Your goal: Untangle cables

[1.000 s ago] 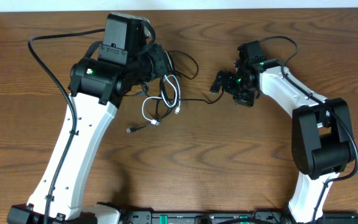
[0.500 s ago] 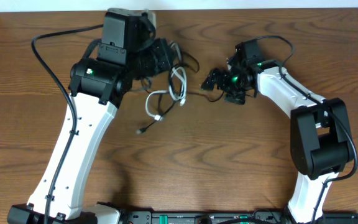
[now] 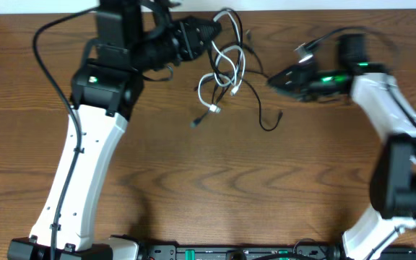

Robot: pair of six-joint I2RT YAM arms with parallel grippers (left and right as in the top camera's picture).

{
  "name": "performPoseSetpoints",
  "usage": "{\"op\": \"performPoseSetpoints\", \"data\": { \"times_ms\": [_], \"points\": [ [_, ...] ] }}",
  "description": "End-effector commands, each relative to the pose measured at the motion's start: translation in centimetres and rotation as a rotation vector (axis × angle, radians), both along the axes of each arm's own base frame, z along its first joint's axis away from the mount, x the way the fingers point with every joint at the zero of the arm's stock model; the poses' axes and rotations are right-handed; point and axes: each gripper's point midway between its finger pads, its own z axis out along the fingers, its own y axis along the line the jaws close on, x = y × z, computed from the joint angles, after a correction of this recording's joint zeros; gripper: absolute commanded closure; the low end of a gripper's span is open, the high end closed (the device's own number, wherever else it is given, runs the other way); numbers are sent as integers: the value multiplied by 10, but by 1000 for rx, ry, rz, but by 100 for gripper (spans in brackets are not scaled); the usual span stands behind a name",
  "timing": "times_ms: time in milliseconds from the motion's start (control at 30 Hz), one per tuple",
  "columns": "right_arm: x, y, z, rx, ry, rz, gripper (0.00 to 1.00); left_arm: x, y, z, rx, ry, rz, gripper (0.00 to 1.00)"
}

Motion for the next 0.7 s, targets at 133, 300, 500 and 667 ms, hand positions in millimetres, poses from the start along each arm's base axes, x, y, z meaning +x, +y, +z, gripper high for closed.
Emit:
{"op": "performPoseSetpoints", "data": {
  "times_ms": [133,300,500,667],
  "points": [
    [-30,5,126,-53,-428,19,22,-7,7,19,-120,71,-44,92],
    [-45,22,144,-172,-537,10,24,-7,7,18,-159,139,-26,92],
    [-44,46,127,-286,-537,13,25,-8,7,16,-164,163,-23,92],
    [-19,37,116,-459,-598,-86,24,-13,6,4,-153,231,-21,92]
  ]
}}
